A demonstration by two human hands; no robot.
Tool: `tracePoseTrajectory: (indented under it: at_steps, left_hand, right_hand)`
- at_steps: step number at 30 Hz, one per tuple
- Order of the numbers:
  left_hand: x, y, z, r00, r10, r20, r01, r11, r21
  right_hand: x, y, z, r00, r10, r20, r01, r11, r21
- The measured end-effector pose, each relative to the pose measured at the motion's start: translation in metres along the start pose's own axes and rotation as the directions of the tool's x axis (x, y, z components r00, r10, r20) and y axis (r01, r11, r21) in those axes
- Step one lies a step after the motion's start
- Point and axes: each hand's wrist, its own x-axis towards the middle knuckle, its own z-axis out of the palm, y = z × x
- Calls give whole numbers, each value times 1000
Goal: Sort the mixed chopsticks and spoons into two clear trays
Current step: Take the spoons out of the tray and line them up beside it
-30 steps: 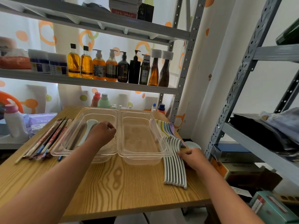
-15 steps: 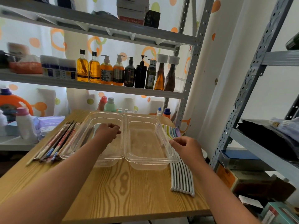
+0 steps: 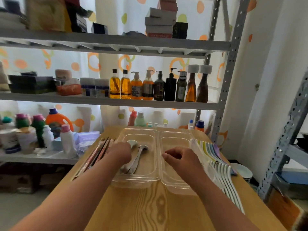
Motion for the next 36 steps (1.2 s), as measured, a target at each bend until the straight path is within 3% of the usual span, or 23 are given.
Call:
tracePoseTrajectory:
  at_steps: [4, 10, 18, 22, 28, 33, 36]
  left_hand:
    - [9, 7, 13, 997, -45, 64, 39, 994, 99]
    - [14, 12, 15, 990, -122, 73, 119, 992, 36]
    - [6, 16, 9, 988, -135, 78, 128, 988, 82]
    - [3, 11, -3, 985, -157, 74, 167, 971, -173]
    - [-4, 10, -34, 989, -144, 17, 121, 749, -651]
    - [-25, 39, -49, 985, -63, -162, -66, 726, -684]
    - [-40, 64, -51, 979, 28, -200, -159, 717, -679]
  right_hand:
    - [-1, 0, 1, 1000, -8, -10, 9, 1000, 8]
    - [-8, 4, -10, 1000, 2, 3, -3, 999, 42]
    - [-18, 5, -22, 1000, 20, -7, -19, 997, 78]
    - [-19, 3, -24, 1000, 30, -7, -29, 996, 85]
    - [-19, -3, -19, 1000, 23, 2, -23, 995, 98]
    - [-16, -3, -15, 998, 45, -51, -39, 992, 121]
    - [-13, -1, -18, 990, 77, -118, -59, 987, 148]
